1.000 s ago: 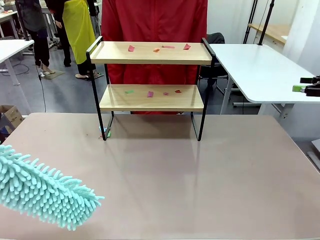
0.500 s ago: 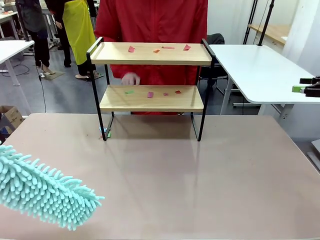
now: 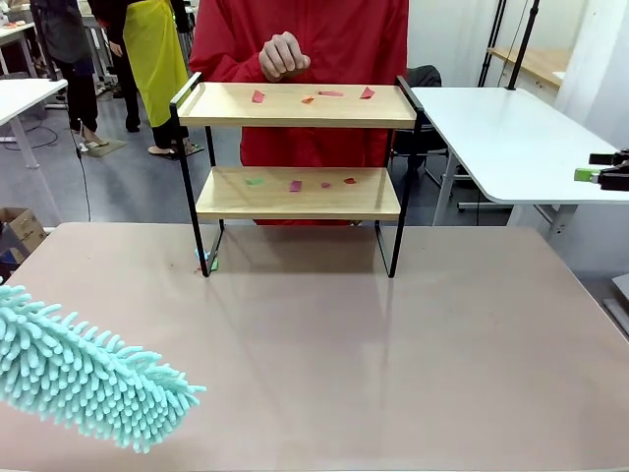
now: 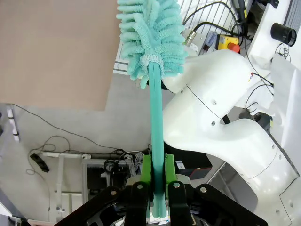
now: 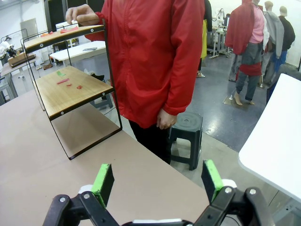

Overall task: Clean the shelf.
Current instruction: Clean the specific section of the Shelf indicated by the human with the Duster.

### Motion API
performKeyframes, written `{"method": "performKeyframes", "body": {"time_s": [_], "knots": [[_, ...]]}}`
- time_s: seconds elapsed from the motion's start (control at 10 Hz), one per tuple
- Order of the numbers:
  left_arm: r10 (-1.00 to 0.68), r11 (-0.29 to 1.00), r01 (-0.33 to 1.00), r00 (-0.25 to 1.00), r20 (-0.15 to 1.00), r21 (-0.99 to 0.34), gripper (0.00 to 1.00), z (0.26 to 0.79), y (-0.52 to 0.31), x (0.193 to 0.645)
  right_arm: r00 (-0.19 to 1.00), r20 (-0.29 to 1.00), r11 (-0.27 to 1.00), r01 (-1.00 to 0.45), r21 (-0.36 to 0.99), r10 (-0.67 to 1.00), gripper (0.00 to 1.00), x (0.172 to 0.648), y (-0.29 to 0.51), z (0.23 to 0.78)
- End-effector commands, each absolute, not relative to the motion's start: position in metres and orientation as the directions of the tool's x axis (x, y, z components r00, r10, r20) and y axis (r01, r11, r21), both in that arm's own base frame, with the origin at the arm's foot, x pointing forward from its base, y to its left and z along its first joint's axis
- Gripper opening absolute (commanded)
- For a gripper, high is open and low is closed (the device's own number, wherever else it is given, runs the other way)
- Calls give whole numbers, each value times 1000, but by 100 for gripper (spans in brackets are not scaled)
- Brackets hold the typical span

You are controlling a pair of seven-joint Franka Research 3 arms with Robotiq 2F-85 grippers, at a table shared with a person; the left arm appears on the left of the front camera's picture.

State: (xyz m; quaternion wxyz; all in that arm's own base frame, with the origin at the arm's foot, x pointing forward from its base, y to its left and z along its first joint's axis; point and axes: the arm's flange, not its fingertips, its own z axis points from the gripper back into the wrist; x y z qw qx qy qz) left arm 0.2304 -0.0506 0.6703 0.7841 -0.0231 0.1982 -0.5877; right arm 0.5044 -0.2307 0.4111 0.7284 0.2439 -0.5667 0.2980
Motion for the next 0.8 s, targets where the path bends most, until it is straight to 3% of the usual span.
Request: {"method": "performKeyframes", "body": {"time_s": [0.0, 0.7], "knots": [[-937, 299, 914, 225, -268, -275, 13, 672, -51, 229, 197, 967, 716, -698, 25, 159, 100, 505, -227, 415], [-937, 299, 914, 225, -268, -275, 13, 672, -51, 229, 197, 967, 716, -698, 25, 159, 100, 505, -227, 415]]}}
